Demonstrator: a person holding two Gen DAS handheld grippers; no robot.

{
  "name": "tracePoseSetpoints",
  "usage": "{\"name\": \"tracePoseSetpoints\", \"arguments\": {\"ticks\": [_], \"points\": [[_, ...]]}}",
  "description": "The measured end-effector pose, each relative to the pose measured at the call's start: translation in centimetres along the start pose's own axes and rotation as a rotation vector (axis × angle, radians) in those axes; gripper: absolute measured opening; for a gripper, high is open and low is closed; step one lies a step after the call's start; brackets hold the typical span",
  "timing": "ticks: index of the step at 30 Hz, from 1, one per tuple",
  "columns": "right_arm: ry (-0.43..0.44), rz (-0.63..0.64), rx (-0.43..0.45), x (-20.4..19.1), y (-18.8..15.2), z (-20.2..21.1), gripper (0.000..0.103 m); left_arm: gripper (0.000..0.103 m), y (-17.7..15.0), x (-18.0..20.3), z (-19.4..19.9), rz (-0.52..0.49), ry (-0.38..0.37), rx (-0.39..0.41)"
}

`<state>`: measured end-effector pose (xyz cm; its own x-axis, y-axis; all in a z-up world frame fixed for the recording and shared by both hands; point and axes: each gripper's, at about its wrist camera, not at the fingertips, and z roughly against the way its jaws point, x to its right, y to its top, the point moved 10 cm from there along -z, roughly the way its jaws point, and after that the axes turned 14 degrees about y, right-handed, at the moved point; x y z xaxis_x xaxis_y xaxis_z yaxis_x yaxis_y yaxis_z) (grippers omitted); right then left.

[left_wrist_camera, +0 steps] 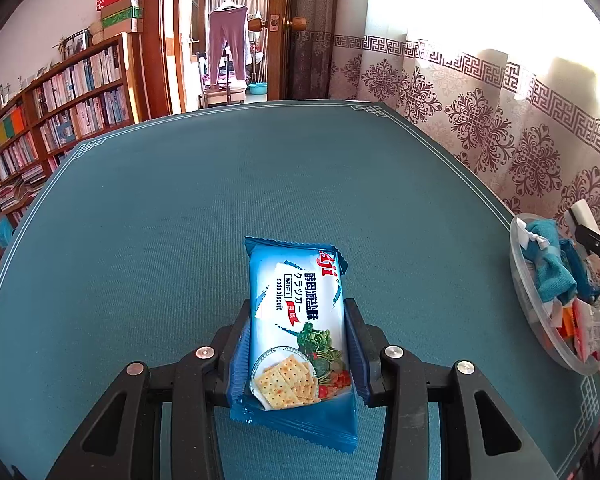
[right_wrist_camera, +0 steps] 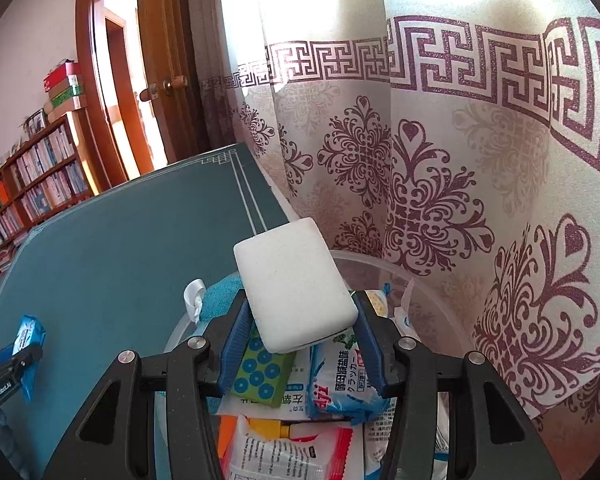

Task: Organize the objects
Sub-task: 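Carry the white sponge into the clear bowl with the right tool, then lower the blue cracker packet into the clear bowl and open the left tool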

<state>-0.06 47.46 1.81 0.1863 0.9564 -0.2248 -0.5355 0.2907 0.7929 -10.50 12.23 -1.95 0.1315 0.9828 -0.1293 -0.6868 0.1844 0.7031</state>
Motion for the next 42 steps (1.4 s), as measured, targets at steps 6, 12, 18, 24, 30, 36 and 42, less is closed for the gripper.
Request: {"name": "tracePoseSetpoints", "arguments": {"ticks": [6,12,18,24,30,36,42], "points": [[0.004,-0.02,-0.022,0.4,0.0,-0.9,0.055,0.044,-0.2,0.2,-0.1,-0.004,-0.01,-0.009],[0.03,-0.03,-0.004,0.4,0.0,-0.1,0.062,0.044,-0.2,0.8,0.3,-0.009,-0.028,-0.009],[0.03,0.01,0.026,0.0,-0.5,1.8,0.062,0.044,0.0,2.5,1.0,-0.031,-0.057,-0.002],[0.023,0.025,0.041,0.0,-1.3,3.6,0.062,0.044,0.3,5.0,2.2,-0.064,-0.108,0.009],[0.024,0.081,0.054,-0.7,-2.5,5.3,0.062,0.044,0.9,8.5,4.1,-0.113,-0.189,0.027],[0.058,0.101,0.049,-1.3,-3.5,6.4,0.062,0.044,1.6,13.0,6.4,-0.168,-0.307,0.043],[0.065,0.1,0.047,-0.3,-4.7,7.4,0.062,0.044,1.7,17.0,8.2,-0.243,-0.382,0.066]]}}
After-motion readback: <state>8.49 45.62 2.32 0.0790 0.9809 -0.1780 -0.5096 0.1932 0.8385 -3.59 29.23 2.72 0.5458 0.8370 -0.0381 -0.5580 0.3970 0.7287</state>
